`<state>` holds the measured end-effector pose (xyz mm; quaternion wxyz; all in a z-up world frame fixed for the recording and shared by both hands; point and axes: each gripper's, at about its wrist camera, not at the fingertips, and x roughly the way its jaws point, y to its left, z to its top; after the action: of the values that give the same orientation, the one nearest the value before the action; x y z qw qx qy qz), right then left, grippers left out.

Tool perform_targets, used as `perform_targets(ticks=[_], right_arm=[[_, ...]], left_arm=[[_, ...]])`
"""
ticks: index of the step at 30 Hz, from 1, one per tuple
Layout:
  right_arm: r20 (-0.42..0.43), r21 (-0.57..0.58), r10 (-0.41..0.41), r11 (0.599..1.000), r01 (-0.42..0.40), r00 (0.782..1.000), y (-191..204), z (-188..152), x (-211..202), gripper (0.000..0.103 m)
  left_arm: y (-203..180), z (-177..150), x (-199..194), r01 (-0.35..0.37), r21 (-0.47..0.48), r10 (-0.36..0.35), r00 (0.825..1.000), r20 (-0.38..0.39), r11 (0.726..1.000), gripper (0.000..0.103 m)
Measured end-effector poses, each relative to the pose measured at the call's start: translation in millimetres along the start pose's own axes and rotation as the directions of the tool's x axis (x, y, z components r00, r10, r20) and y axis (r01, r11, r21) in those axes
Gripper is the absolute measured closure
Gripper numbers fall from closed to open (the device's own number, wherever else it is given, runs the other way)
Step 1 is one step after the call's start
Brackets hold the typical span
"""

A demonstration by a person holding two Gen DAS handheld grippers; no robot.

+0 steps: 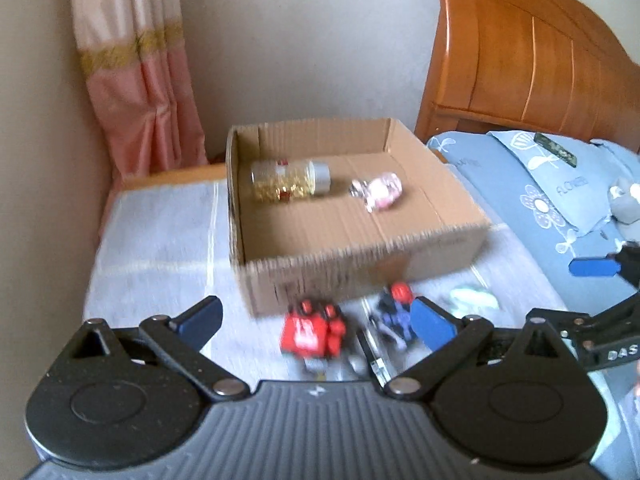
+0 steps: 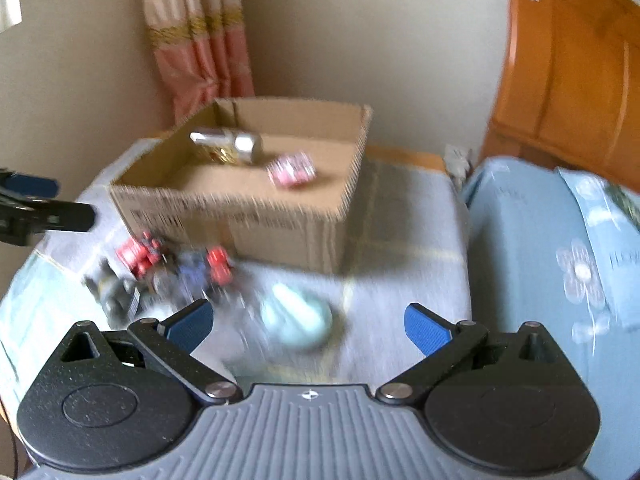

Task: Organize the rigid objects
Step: 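Move both tools back toward the remaining items on the blanket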

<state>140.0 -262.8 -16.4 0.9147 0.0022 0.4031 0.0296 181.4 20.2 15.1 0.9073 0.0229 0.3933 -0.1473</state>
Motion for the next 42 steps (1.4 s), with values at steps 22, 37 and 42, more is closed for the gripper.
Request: perform_targets(ticks=[22,37,42], right_arm=[[-0.100,0.002,-0.060,0.998,0.061,0.993,13.7,-90.3,19.5,0.000],[-0.040,-0.023,-0.043,0.999,0.042,0.998,-11.9,-81.5,31.9,0.000],[-0.012,-0.044,-0.026,0.999,0.025,1.000,-27.1,-69.7,45.0,0.000]], left_arm=[[-60.6,-94.0,-11.0,0.178,0.239,-0.157,0.982,-0.105,0.954,0.003],[-59.3,-103.9,22.5,0.150,0.191,-0.120,0.980,-0.162,0.970,0.003],[-45.4,-103.1,22.1,0.118,0.147,-0.096,0.984,-0.151,0.982,0.003]])
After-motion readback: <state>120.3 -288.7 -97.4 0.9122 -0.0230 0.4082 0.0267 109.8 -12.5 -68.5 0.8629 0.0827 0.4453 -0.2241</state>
